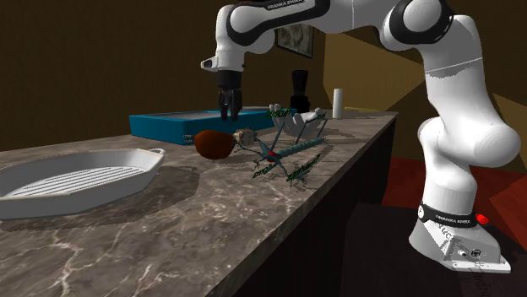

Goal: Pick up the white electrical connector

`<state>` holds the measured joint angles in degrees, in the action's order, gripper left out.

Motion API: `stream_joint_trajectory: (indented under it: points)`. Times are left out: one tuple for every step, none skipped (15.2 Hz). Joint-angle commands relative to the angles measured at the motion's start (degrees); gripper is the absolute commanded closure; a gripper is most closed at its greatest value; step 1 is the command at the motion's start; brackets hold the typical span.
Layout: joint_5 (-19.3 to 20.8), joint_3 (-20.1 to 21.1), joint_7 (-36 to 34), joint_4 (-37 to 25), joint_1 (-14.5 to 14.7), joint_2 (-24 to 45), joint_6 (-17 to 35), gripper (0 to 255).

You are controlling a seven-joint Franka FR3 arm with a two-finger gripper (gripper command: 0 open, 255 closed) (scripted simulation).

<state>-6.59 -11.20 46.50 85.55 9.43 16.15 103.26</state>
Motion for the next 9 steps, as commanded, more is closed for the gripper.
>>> stream_joint_trajectory:
  points:
    - [-0.74,0.73,2.28,-5.85,-0.22,5.06,-1.02,0]
    - [-0.75,0.78,2.33,-6.03,-0.25,5.2,-1.06,0]
    - [-0.76,0.8,2.38,-5.23,-0.22,5.18,-0.28,0]
    - [-0.77,0.82,2.44,-4.42,-0.18,5.16,0.5,0]
    - [-0.79,0.83,2.49,-3.7,-0.15,5.19,1.25,0]
    - [-0.82,0.84,2.55,-2.96,-0.13,5.21,2.0,0]
    - [-0.84,0.86,2.61,-2.25,-0.1,5.25,2.75,0]
    - [-0.88,0.87,2.67,-1.56,-0.08,5.3,3.49,0]
    - [-0.93,0.9,2.77,-0.51,-0.04,5.42,4.65,0]
